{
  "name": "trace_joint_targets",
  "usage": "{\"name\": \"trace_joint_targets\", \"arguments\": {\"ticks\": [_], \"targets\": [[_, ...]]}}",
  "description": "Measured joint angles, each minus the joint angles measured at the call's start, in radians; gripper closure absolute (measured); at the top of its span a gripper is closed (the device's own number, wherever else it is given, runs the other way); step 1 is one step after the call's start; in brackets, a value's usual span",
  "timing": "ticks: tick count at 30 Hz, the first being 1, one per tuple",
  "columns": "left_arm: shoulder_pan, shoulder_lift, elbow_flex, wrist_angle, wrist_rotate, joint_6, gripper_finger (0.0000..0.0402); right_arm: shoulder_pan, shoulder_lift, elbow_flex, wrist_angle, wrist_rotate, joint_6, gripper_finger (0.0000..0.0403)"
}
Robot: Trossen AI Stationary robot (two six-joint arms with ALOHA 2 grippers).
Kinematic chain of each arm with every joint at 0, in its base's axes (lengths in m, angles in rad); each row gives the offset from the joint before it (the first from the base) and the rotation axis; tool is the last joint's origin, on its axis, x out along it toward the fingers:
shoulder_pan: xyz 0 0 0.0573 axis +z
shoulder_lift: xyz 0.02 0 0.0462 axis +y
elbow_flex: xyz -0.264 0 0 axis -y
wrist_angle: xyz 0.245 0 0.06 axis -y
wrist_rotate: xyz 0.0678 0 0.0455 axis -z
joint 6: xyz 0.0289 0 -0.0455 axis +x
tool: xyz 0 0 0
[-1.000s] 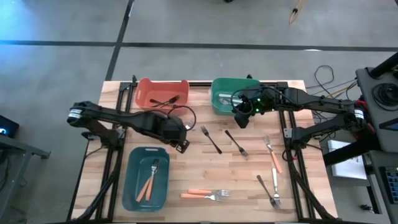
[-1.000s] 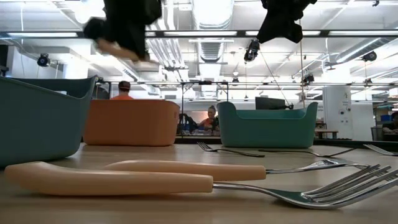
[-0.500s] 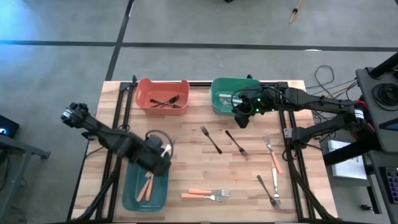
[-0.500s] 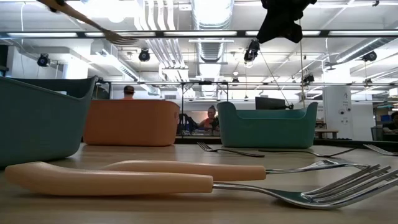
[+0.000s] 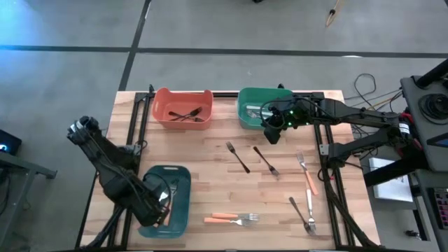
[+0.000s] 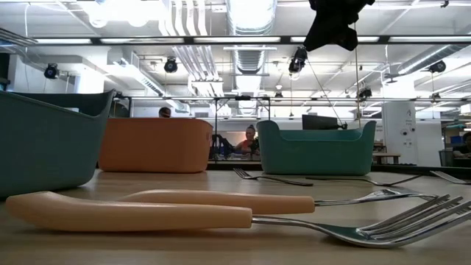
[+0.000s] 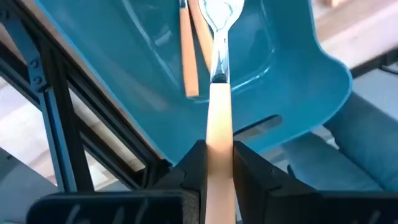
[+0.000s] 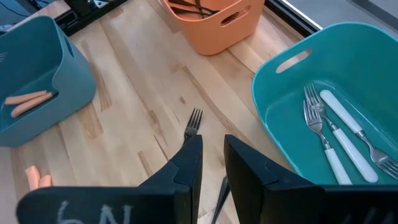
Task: Sort silverware by color (type)
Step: Put the orange fork into the blue-green bin
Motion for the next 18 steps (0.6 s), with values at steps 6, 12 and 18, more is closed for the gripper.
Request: {"name": "trace_joint_targets", "arguments": {"ticks": [6,12,18], "targets": [[0.009,0.000,-0.060,0.013,0.022,-0.062,0.0365,0.000,0.000,0.000,0.000,0.000,0.000,0.0344],[0.021,0.000,-0.148,0.110,0.041,-0.102,0.0365,0.000,0.000,0.000,0.000,0.000,0.000,0.0344],[0.041,0.000,-0.234,0.198,0.041,-0.139,0.0365,0.000,0.000,0.000,0.000,0.000,-0.008,0.0344]]}}
